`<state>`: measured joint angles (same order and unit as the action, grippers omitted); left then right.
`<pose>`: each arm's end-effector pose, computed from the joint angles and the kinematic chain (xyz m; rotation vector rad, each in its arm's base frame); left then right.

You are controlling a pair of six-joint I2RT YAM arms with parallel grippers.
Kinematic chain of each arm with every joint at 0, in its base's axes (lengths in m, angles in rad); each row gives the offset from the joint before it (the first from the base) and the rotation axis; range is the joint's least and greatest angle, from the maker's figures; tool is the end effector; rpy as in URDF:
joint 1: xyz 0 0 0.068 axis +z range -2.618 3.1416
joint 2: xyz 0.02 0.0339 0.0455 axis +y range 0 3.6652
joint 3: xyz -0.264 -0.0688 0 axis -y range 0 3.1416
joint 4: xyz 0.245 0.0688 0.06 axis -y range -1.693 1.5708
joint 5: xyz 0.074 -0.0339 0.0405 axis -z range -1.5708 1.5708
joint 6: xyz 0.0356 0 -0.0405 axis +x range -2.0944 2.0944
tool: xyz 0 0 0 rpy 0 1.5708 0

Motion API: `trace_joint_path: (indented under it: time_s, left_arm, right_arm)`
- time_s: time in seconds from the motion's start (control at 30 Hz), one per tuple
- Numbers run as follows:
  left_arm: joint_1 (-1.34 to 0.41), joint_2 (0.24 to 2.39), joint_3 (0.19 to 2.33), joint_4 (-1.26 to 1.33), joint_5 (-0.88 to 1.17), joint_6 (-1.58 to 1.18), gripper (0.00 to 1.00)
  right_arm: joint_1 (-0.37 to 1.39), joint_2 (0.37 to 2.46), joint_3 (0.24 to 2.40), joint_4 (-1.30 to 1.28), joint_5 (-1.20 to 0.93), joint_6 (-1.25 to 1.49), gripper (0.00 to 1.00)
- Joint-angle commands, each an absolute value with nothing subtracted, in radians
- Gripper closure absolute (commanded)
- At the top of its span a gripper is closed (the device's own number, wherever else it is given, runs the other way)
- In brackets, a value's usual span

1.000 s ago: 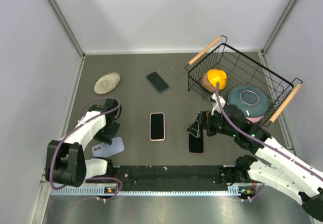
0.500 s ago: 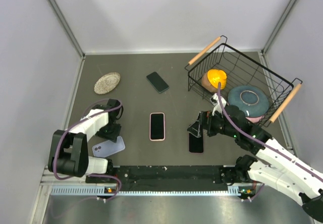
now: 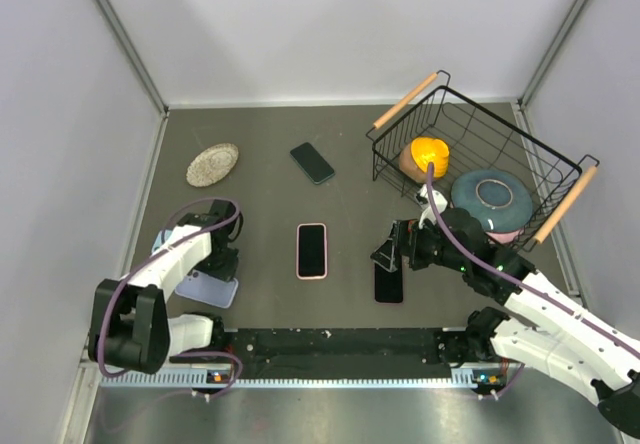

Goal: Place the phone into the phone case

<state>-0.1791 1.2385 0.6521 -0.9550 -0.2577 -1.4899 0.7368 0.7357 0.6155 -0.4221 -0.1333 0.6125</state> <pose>0.1732 -0.0221 0.1691 -1.7858 2.3138 0.2225 0.1215 0.1166 0.2645 -0.2248 2.2438 0.9127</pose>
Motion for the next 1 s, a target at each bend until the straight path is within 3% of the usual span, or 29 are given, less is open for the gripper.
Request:
trace_joint_path:
  time_s: [0.0, 0.13, 0.3, 0.47, 0.7, 0.97]
  left_arm:
    - [-0.230, 1.218, 0.755, -1.040, -0.339, -1.422, 1.00]
    - [-0.301, 1.247, 0.828, -1.027, -0.380, -1.346, 1.00]
    - [-0.429, 1.258, 0.870, -0.870, -0.428, -1.048, 1.00]
    - [-0.485, 1.258, 0.848, -0.701, -0.268, -0.754, 1.00]
    - [-0.506, 1.285, 0.770, -0.542, -0.039, -0.661, 1.00]
    - [-0.595, 1.391, 0.769, -0.543, -0.005, -0.663, 1.00]
  right_arm:
    - [0.742, 0.724, 0.634, -0.405, -0.132, 0.617, 0.03]
    - [0.742, 0.722, 0.627, -0.396, -0.121, 0.623, 0.03]
    - [0.742, 0.745, 0.644, -0.393, -0.129, 0.620, 0.03]
    - [0.742, 0.750, 0.644, -0.394, -0.126, 0.629, 0.03]
    - [0.741, 0.756, 0.635, -0.391, -0.118, 0.635, 0.03]
    - [0.741, 0.759, 0.617, -0.393, -0.094, 0.643, 0.03]
